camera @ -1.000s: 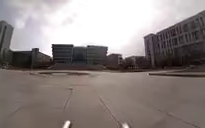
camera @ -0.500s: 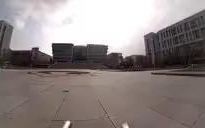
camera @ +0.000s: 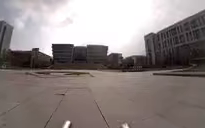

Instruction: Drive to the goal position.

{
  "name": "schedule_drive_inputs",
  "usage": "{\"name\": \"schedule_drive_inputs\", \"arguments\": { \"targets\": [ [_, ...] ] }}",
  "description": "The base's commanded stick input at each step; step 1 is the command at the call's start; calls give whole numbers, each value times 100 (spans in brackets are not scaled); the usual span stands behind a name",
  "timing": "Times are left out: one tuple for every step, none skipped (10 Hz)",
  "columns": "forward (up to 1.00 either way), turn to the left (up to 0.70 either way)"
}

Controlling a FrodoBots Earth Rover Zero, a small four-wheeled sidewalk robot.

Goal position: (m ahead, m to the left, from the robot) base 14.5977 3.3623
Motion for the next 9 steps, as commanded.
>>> {"name": "schedule_drive_inputs", "arguments": {
  "targets": [
    [70,0],
    [70,0],
    [70,0],
    [70,0],
    [70,0],
    [70,0],
    [70,0],
    [70,0],
    [70,0]
  ]
}}
